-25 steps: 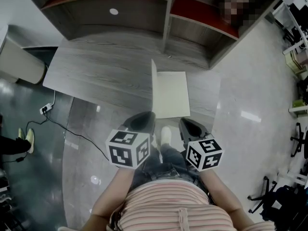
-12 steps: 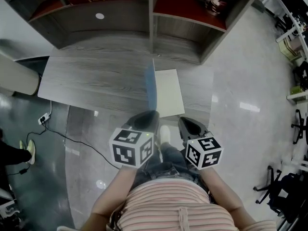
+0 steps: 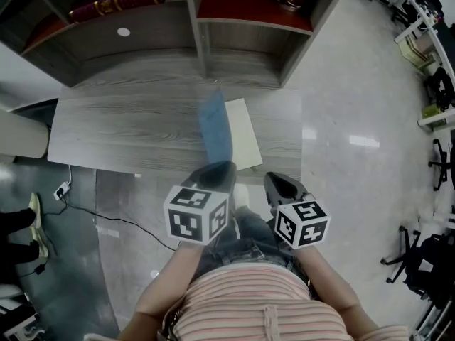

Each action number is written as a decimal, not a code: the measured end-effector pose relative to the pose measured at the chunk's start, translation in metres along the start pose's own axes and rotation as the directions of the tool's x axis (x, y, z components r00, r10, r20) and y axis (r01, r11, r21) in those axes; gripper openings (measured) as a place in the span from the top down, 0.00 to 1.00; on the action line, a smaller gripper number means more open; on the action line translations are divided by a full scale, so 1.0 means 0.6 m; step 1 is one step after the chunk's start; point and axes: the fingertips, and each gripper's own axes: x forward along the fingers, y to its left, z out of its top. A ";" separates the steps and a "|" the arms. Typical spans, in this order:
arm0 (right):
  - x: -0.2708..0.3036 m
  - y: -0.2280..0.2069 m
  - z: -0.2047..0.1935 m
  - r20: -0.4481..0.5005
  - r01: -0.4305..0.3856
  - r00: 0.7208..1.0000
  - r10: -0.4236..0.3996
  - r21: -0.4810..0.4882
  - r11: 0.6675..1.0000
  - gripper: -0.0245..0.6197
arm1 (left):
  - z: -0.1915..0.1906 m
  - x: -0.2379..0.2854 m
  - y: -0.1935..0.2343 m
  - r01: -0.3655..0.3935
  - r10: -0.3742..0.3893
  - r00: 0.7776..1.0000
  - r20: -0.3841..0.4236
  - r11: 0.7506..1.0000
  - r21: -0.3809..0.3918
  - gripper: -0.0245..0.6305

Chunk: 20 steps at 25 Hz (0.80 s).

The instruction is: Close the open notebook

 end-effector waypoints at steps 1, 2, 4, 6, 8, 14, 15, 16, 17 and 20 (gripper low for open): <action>-0.001 -0.004 -0.001 0.000 0.006 1.000 -0.006 0.006 1.000 0.95 | 0.000 0.005 -0.002 0.006 -0.006 1.000 -0.007 1.000 0.004 0.93; -0.003 -0.008 -0.003 0.000 0.012 1.000 -0.012 0.011 1.000 0.95 | -0.001 0.010 -0.005 0.011 -0.011 1.000 -0.014 1.000 0.007 0.93; -0.005 -0.015 -0.006 -0.003 0.024 1.000 -0.024 0.023 0.999 0.95 | -0.002 0.021 -0.010 0.022 -0.021 0.999 -0.029 1.000 0.015 0.93; -0.007 -0.022 -0.010 -0.006 0.033 0.999 -0.033 0.033 0.999 0.95 | -0.004 0.031 -0.015 0.030 -0.029 0.999 -0.044 0.999 0.022 0.93; -0.009 -0.028 -0.013 -0.008 0.041 0.999 -0.040 0.043 0.998 0.95 | -0.007 0.042 -0.019 0.037 -0.035 0.998 -0.059 0.999 0.028 0.93; -0.012 -0.050 -0.019 -0.012 0.064 0.998 -0.063 0.073 0.995 0.95 | -0.017 0.075 -0.028 0.058 -0.051 0.992 -0.116 0.997 0.053 0.93; -0.012 -0.053 -0.019 -0.012 0.067 0.998 -0.067 0.078 0.995 0.95 | -0.019 0.080 -0.029 0.061 -0.053 0.991 -0.125 0.997 0.056 0.93; -0.013 -0.055 -0.019 -0.012 0.071 0.997 -0.070 0.082 0.994 0.95 | -0.021 0.085 -0.030 0.064 -0.055 0.989 -0.134 0.996 0.058 0.93; -0.013 -0.058 -0.020 -0.012 0.074 0.997 -0.074 0.086 0.994 0.95 | -0.023 0.090 -0.031 0.067 -0.058 0.988 -0.142 0.996 0.061 0.93; -0.014 -0.064 -0.024 -0.018 0.084 0.996 -0.082 0.097 0.992 0.95 | -0.030 0.106 -0.033 0.076 -0.064 0.984 -0.168 0.995 0.068 0.93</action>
